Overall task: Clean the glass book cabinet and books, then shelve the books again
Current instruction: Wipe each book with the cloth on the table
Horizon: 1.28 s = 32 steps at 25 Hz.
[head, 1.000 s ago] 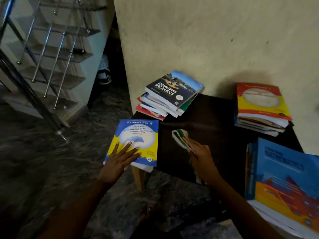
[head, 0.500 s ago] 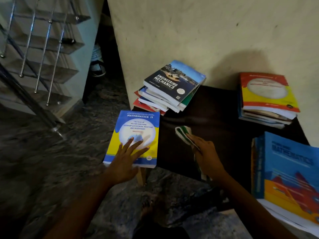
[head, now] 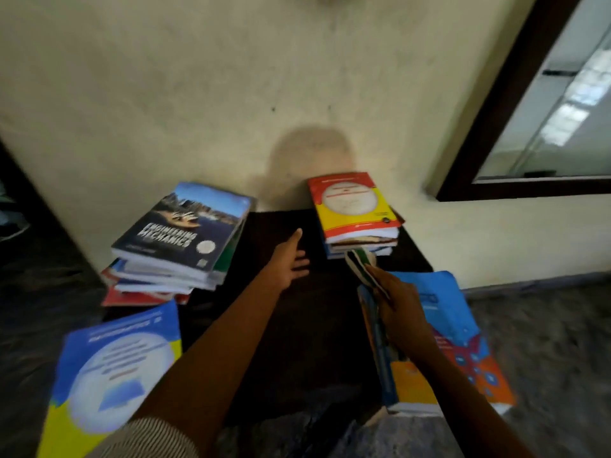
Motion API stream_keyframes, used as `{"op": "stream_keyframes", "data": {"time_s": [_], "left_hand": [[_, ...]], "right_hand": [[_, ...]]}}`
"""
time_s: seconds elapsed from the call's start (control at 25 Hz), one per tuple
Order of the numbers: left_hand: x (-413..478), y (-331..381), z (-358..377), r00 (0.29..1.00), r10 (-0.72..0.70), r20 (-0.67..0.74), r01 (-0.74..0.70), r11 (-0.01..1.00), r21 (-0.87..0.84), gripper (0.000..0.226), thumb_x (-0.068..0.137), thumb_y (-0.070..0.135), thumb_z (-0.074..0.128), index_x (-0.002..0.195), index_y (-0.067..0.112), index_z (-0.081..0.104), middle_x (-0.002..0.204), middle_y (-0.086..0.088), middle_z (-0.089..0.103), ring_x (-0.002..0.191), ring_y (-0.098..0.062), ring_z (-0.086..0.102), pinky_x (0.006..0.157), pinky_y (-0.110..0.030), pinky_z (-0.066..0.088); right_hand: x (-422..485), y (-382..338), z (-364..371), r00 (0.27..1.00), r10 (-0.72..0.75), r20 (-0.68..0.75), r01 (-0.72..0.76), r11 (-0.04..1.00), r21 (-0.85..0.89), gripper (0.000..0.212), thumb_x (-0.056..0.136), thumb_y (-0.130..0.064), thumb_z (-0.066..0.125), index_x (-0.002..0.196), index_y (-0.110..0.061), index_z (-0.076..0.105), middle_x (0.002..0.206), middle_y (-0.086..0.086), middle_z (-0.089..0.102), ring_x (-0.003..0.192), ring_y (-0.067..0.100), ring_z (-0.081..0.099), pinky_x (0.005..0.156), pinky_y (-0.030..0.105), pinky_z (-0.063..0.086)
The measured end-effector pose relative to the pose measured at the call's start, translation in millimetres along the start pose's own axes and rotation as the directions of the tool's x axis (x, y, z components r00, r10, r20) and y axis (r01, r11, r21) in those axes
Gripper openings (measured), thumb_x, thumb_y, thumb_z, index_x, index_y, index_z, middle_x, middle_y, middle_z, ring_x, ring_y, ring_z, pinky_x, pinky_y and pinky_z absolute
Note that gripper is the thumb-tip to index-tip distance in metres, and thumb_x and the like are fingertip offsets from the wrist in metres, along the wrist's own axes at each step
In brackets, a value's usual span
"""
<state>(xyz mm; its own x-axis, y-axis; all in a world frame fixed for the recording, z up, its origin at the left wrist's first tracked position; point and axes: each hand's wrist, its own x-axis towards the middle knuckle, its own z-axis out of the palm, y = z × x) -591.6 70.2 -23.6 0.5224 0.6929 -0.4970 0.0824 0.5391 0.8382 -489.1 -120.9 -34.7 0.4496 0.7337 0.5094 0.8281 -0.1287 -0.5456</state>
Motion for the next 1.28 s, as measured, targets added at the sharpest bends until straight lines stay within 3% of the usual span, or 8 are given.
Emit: {"op": "stream_keyframes", "data": {"time_s": [0.24,0.36,0.48,0.64,0.8,1.0,1.16,1.28], "left_hand": [[120.2,5.2,54.7,1.0,0.01,0.013,-0.012,0.984,0.178,0.08,0.066,0.05,0.077,0.125,0.002,0.054,0.127,-0.009,0.057,0.11,-0.028,0.057,0.09,-0.039,0.049],[175.0,-11.3,50.1,1.0,0.028,0.013,-0.031,0.973,0.23,0.084,0.057,0.036,0.087,0.124,-0.002,0.054,0.125,-0.018,0.059,0.105,-0.03,0.061,0.062,-0.035,0.054],[136.9,9.5,49.4,1.0,0.024,0.007,-0.024,0.992,0.122,0.048,0.079,0.011,0.074,0.12,-0.005,0.056,0.123,-0.021,0.059,0.102,-0.031,0.06,0.058,-0.03,0.048],[72.1,7.8,22.4,0.987,0.127,-0.103,-0.112,0.984,0.138,0.037,0.089,0.006,0.06,0.122,-0.006,0.051,0.124,-0.025,0.056,0.107,-0.036,0.057,0.063,-0.028,0.044],[-12.4,-39.8,-9.2,0.991,0.1,-0.083,-0.114,0.975,-0.191,0.03,0.09,-0.01,0.046,0.116,0.004,0.041,0.107,-0.014,0.054,0.089,-0.027,0.059,0.073,-0.043,0.055],[-86.5,-95.7,-69.6,0.989,-0.062,-0.132,0.013,0.938,-0.346,0.027,0.093,-0.001,0.045,0.118,0.007,0.049,0.093,-0.01,0.061,0.079,-0.027,0.059,0.062,-0.04,0.055],[-111.0,-125.9,-102.5,0.985,-0.126,-0.116,0.066,0.902,-0.426,0.016,0.077,0.002,0.057,0.093,0.005,0.057,0.072,-0.009,0.07,0.07,-0.028,0.066,0.049,-0.037,0.057],[-108.1,-153.3,-118.9,0.948,-0.19,-0.253,0.067,0.902,-0.427,0.013,0.093,0.001,0.045,0.089,0.008,0.055,0.063,-0.006,0.069,0.067,-0.026,0.063,0.045,-0.034,0.056]], "right_hand": [[0.2,39.7,-6.0,0.996,0.043,-0.074,-0.058,0.975,-0.213,0.04,0.081,-0.005,0.041,0.113,-0.006,0.064,0.099,0.019,0.069,0.081,0.031,0.062,0.071,0.03,0.035],[-3.8,42.2,-4.0,0.996,0.083,-0.042,-0.09,0.975,-0.203,0.048,0.08,-0.016,0.03,0.121,-0.02,0.056,0.111,0.017,0.066,0.087,0.033,0.06,0.073,0.029,0.028],[-1.3,40.2,3.0,0.995,0.1,0.016,-0.095,0.974,-0.208,0.053,0.079,-0.016,0.029,0.122,-0.017,0.059,0.113,0.014,0.066,0.096,0.023,0.055,0.074,0.024,0.024],[8.3,26.1,9.7,0.994,0.101,0.039,-0.096,0.988,-0.117,0.054,0.079,-0.018,0.029,0.123,-0.012,0.059,0.118,0.014,0.063,0.096,0.037,0.059,0.077,0.018,0.024],[19.6,5.0,10.4,0.997,0.068,0.037,-0.07,0.996,0.046,0.047,0.084,-0.007,0.043,0.127,-0.024,0.05,0.124,0.013,0.059,0.103,0.038,0.055,0.087,0.027,0.035],[22.0,-22.8,21.6,0.993,-0.039,0.114,0.032,0.998,0.061,0.043,0.086,-0.009,0.045,0.127,-0.012,0.055,0.122,0.015,0.06,0.101,0.04,0.053,0.084,0.033,0.035],[13.1,-27.3,47.8,0.966,-0.052,0.251,0.027,0.994,0.105,0.047,0.086,-0.013,0.042,0.132,-0.015,0.051,0.128,0.015,0.056,0.107,0.04,0.05,0.092,0.043,0.037],[3.5,-19.1,76.8,0.923,-0.072,0.379,0.055,0.997,0.055,0.048,0.088,-0.012,0.041,0.135,-0.019,0.047,0.136,0.011,0.051,0.115,0.037,0.048,0.092,0.032,0.03]]}}
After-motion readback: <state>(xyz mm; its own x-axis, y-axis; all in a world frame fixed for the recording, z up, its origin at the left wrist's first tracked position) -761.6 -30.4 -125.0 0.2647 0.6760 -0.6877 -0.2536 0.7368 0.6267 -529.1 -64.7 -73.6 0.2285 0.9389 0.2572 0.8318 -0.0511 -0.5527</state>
